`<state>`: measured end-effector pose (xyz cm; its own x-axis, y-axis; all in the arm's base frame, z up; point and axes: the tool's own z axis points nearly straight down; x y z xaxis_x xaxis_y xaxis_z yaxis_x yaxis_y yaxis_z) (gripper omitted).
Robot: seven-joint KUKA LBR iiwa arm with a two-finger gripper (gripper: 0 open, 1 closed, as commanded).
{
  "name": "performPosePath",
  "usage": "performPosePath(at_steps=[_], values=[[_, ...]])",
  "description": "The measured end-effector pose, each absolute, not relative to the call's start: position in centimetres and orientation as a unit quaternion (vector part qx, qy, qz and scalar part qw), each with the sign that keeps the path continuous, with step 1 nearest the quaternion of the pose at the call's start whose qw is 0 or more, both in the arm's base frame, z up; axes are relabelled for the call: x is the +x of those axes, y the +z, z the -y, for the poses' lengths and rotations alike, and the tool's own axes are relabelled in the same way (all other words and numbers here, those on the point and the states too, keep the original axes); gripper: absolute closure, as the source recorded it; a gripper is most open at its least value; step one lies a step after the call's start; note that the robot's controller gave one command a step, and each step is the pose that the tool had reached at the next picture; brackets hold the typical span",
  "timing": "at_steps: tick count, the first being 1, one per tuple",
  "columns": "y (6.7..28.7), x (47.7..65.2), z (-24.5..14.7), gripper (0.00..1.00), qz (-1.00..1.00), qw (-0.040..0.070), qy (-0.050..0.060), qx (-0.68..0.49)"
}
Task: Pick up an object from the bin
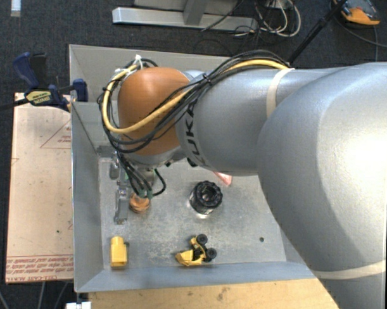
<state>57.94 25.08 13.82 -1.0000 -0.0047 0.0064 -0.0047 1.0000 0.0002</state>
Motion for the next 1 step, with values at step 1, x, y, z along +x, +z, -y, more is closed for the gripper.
performPosePath(at_steps=[1], values=[[14.32,58.14,-24.96,0.00,1.000,0.000,-0.001,0.000]])
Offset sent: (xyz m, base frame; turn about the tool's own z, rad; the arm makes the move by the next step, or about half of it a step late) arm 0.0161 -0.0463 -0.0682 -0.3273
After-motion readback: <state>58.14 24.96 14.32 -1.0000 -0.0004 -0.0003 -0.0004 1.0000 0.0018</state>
